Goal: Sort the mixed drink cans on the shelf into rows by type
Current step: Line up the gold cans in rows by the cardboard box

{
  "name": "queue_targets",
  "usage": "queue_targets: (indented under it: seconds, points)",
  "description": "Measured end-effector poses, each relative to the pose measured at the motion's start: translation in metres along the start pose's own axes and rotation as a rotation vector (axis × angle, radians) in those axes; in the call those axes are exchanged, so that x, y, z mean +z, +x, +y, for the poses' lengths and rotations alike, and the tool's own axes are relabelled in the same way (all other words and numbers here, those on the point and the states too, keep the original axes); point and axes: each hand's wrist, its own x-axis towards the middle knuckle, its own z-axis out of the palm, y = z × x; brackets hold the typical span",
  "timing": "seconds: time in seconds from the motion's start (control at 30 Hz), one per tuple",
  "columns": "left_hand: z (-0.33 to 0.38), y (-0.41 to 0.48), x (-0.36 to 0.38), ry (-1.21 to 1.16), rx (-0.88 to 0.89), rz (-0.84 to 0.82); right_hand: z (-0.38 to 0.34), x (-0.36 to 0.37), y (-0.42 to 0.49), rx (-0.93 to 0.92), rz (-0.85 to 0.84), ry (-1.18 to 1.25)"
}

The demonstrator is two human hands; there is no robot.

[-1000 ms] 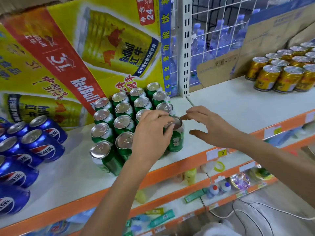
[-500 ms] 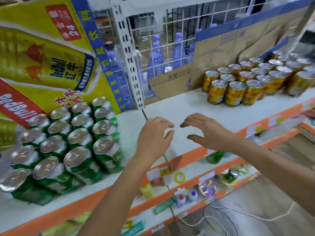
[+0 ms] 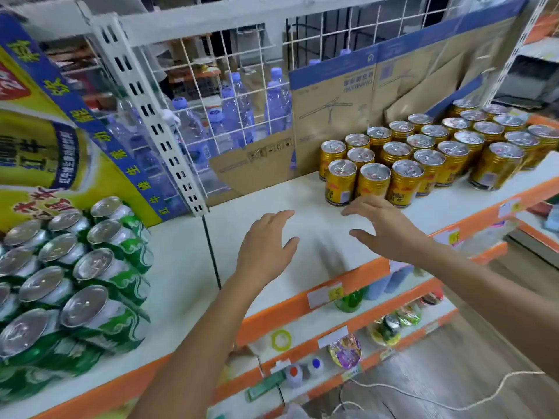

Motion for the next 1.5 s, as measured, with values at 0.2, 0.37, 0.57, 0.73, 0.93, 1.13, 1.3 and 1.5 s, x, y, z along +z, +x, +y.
queue_targets:
  seconds: [0.2, 0.37, 0.57, 0.73, 0.93, 1.13, 1.3, 1.5]
  points:
    - [0.009, 0.047, 0.006, -0.043, -0.027, -0.056, 0.018, -0.015, 0.017, 0.07, 0.076, -0.033]
    - [0.018, 0.076, 0.026, -0.077, -0.004, -0.113, 0.029, -0.017, 0.042, 0.077, 0.044, -0.114]
    - [0.019, 0.111, 0.047, -0.105, -0.086, -0.167, 0.043, -0.027, 0.088, 0.018, 0.034, -0.251]
    - [0.029, 0.136, 0.068, -0.218, -0.174, -0.179, 0.056, -0.027, 0.12, -0.057, -0.111, -0.453]
    - [0.04, 0.142, 0.082, -0.492, -0.246, -0.109, 0.064, -0.032, 0.147, -0.206, -0.245, -0.51]
    - [0.03, 0.137, 0.078, -0.492, -0.344, -0.071, 0.056, -0.031, 0.17, -0.437, -0.42, -0.301]
    - [0.009, 0.133, 0.074, -0.508, -0.501, 0.101, 0.054, -0.015, 0.192, -0.449, -0.391, -0.138]
    - [-0.006, 0.147, 0.082, -0.387, -0.569, 0.251, 0.074, -0.027, 0.211, -0.289, -0.155, -0.232]
